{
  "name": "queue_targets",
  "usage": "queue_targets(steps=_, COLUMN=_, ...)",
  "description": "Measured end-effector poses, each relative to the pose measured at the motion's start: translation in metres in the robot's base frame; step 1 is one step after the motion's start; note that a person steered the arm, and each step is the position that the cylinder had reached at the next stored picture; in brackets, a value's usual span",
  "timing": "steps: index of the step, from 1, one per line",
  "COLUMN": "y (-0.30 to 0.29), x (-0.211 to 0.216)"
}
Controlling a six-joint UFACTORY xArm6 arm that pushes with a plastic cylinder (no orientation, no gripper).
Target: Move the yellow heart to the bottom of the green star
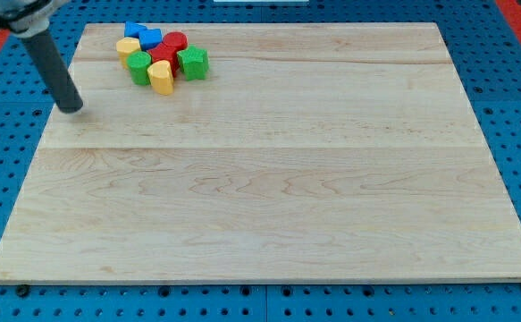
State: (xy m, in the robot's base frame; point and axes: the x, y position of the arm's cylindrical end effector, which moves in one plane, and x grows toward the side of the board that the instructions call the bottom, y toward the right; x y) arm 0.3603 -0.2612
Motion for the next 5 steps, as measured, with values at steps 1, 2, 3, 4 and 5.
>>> queue_targets(steps=1, y=0.022, x=-0.016)
queue_targets(steps=2, y=0.041, x=-0.018)
queue_targets(steps=3, y=0.056, x=-0.024)
queue_targets(steps=4, y=0.074, x=-0.034)
queue_targets(steps=5, y=0.097, x=-0.040)
